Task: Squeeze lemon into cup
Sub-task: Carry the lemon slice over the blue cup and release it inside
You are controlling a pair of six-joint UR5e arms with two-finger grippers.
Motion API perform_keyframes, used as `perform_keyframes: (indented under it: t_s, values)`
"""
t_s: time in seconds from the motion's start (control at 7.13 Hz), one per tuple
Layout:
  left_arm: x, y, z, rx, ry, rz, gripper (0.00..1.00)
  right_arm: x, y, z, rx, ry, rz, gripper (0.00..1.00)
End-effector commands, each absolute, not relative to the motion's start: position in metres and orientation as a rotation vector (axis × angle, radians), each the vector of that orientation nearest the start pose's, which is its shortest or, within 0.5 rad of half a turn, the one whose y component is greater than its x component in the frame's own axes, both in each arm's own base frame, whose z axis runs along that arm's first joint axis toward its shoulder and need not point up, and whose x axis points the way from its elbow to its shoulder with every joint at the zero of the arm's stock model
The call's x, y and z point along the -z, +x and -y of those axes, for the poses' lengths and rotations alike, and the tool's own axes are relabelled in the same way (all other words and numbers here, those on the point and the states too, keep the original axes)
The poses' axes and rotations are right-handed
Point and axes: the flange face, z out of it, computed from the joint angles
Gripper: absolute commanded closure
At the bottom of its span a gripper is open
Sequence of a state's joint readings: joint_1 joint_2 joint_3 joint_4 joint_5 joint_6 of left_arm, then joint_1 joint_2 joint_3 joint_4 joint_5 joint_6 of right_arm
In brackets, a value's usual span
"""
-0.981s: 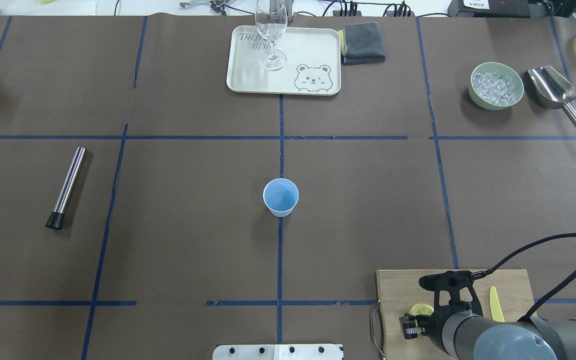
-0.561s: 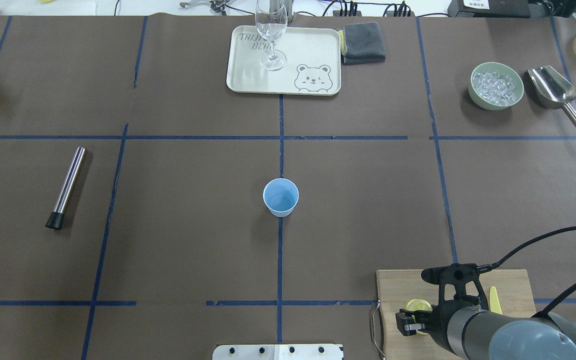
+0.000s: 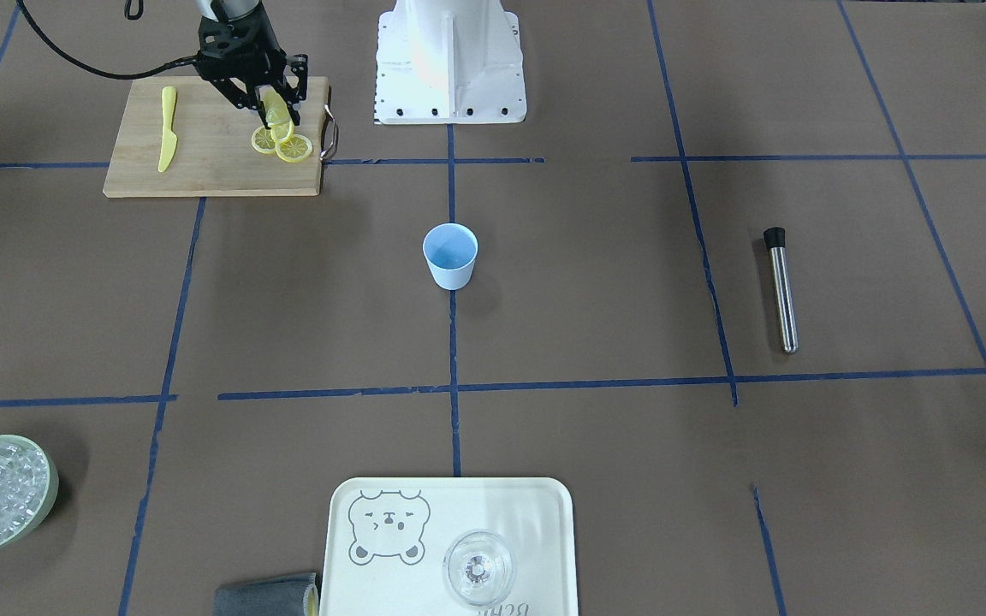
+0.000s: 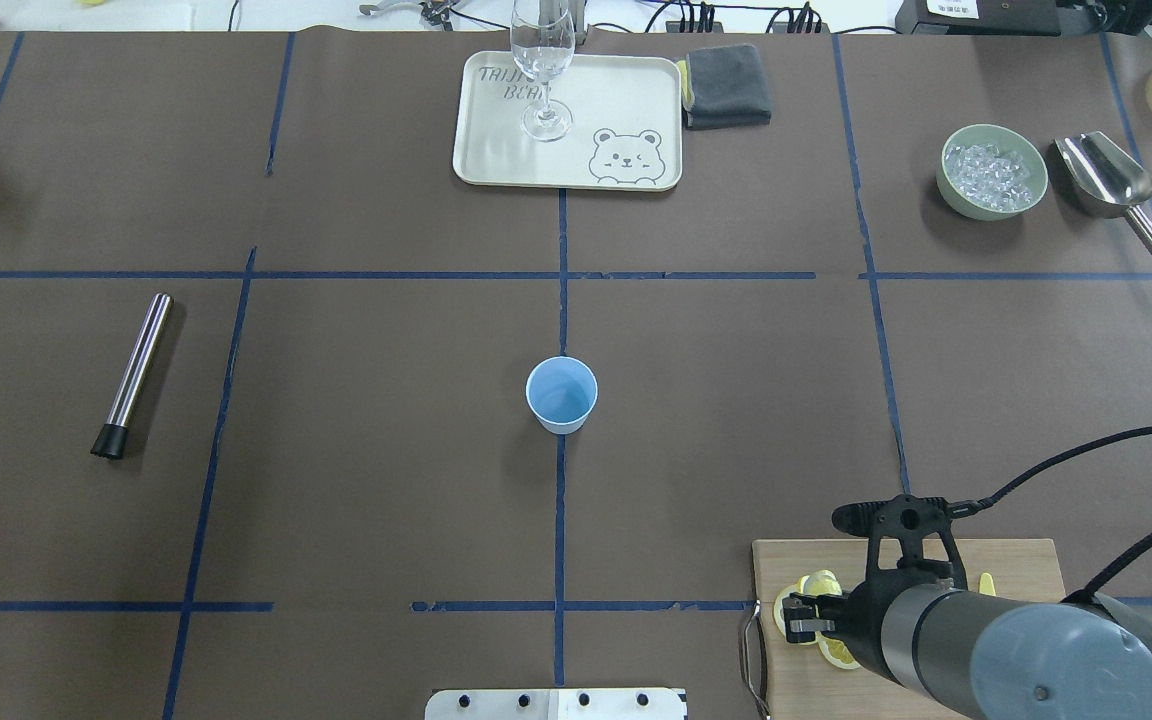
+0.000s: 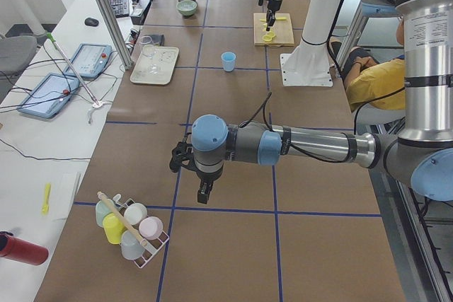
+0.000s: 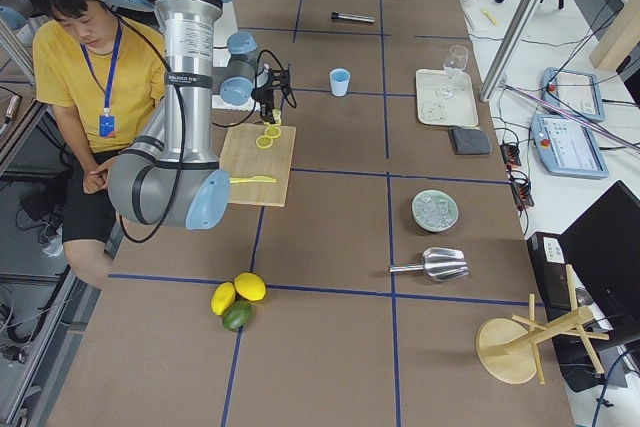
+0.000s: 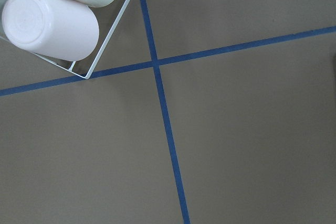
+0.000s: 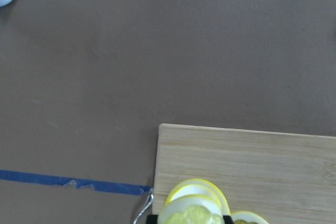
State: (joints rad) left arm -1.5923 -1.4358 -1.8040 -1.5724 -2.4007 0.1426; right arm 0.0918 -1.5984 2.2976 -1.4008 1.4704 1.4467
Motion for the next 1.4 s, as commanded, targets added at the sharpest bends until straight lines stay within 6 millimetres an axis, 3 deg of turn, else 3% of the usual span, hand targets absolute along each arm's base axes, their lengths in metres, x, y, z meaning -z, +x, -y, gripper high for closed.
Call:
perform_keyframes:
  t_s: [0.0, 0.14, 0.42, 0.84, 1.12, 1.26]
  values:
    - [-0.602, -0.069, 0.438, -0.155, 0.162, -0.82, 0.0, -0.272, -0.44, 0.205, -0.047, 0.191, 0.825, 1.0]
    - [-0.602, -0.069, 0.438, -0.155, 0.162, -0.82, 0.0, -0.242, -0.453, 0.224, -0.068, 0.176, 0.814, 1.0]
    - [-0.602, -0.069, 0.438, -0.155, 0.16, -0.82, 0.0, -0.173, -0.485, 0.28, -0.133, 0.137, 0.795, 1.0]
    - [-0.602, -0.069, 0.438, -0.155, 0.16, -0.82, 0.0, -0.112, -0.536, 0.352, -0.208, 0.155, 0.782, 1.0]
    - [-0.603, -0.069, 0.438, -0.154, 0.159, -0.82, 0.0, -0.089, -0.566, 0.385, -0.23, 0.161, 0.752, 1.0]
    - [-0.603, -0.069, 0.437, -0.154, 0.157, -0.82, 0.0, -0.094, -0.582, 0.4, -0.23, 0.171, 0.757, 1.0]
